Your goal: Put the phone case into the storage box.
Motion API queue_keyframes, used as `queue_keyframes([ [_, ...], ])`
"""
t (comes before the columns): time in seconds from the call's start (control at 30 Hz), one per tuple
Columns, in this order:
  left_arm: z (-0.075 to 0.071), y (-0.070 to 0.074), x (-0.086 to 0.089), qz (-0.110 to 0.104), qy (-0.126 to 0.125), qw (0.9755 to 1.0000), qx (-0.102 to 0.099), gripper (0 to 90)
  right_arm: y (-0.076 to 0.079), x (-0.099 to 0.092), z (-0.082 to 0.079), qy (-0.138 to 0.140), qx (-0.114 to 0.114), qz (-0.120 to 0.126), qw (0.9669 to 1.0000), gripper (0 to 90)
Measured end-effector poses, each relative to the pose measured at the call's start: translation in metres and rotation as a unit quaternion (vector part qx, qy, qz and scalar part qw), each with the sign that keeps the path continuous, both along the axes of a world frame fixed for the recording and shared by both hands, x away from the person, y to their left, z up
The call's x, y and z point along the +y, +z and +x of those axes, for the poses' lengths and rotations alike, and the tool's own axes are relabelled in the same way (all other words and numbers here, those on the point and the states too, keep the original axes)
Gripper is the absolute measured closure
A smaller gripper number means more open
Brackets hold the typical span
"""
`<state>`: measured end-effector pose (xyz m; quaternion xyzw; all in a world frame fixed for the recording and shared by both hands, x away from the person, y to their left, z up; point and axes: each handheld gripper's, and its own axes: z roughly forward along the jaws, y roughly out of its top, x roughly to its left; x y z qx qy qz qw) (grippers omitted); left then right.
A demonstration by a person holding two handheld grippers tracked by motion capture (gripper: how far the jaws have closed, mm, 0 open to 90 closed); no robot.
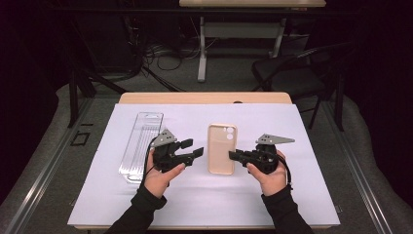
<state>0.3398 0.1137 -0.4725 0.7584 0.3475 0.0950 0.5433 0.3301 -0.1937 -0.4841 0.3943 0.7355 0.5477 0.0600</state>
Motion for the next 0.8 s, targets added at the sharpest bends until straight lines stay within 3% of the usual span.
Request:
queue_keyframes([
  [0.27,-0.001,0.009,0.002,0.043,-0.004,0.9989,-0.016,42.2,0.000,0.003,-0.001,0.002,-0.001,-0.002,1.0000,81.6],
  [0.37,-0.001,0.011,0.002,0.051,-0.013,0.9985,-0.018,41.9,-0.001,0.004,-0.001,0.003,-0.001,-0.004,1.0000,81.6],
  [0.53,-0.002,0.012,-0.001,0.073,-0.007,0.9972,-0.016,40.1,-0.001,0.006,-0.001,0.006,-0.002,-0.007,1.0000,81.6],
  [0.8,-0.003,0.014,-0.002,0.092,-0.008,0.9957,-0.009,27.1,-0.003,0.010,-0.002,0.009,-0.002,-0.013,0.9999,81.6],
])
